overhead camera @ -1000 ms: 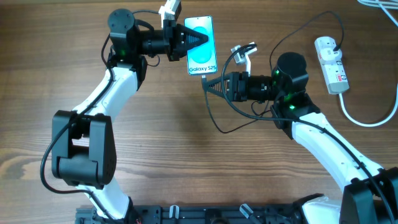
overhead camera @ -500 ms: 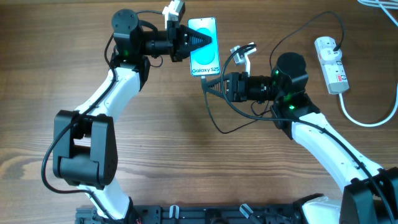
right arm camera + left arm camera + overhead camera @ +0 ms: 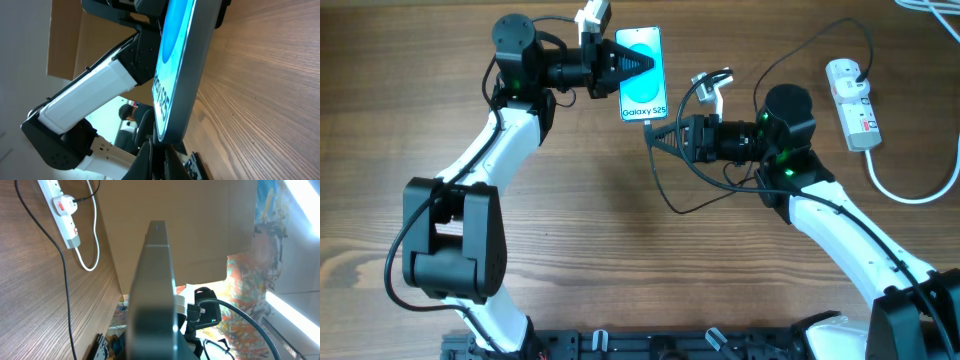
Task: Plug charger to phone and switch on socket
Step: 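Align the plug with the phone's bottom port using the right gripper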
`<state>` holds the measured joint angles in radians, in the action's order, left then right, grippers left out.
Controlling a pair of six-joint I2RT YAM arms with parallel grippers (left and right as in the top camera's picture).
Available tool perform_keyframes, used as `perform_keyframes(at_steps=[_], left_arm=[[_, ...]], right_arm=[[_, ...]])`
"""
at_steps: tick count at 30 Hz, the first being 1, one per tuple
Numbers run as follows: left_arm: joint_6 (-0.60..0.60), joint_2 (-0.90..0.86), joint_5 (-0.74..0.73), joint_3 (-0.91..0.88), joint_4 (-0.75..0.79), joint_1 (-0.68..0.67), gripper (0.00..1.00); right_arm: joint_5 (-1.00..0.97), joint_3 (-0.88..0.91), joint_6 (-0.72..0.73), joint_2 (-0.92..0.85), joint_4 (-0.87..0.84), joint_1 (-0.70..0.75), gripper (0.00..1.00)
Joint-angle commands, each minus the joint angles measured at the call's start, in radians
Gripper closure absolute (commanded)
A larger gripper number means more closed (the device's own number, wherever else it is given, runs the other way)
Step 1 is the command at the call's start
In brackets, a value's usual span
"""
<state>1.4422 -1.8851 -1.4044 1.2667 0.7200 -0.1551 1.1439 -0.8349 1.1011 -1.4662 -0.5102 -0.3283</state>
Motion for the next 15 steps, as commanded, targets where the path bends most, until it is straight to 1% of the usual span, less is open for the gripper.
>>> perform_keyframes(at_steps=[1, 7, 15], left_arm=[[0.013, 0.026, -0.001, 0.009, 0.011, 0.001, 0.96], [0.036, 0.027, 0.004, 0.009, 0.018, 0.000, 0.96], [0.027, 0.026, 0.004, 0.009, 0.034, 0.000, 0.96]], right_arm=[[-0.016, -0.008, 0.028, -0.004, -0.006, -0.001, 0.96], [-0.016, -0.008, 0.028, -0.004, -0.006, -0.001, 0.96], [-0.016, -0.008, 0.039, -0.004, -0.006, -0.001, 0.96]])
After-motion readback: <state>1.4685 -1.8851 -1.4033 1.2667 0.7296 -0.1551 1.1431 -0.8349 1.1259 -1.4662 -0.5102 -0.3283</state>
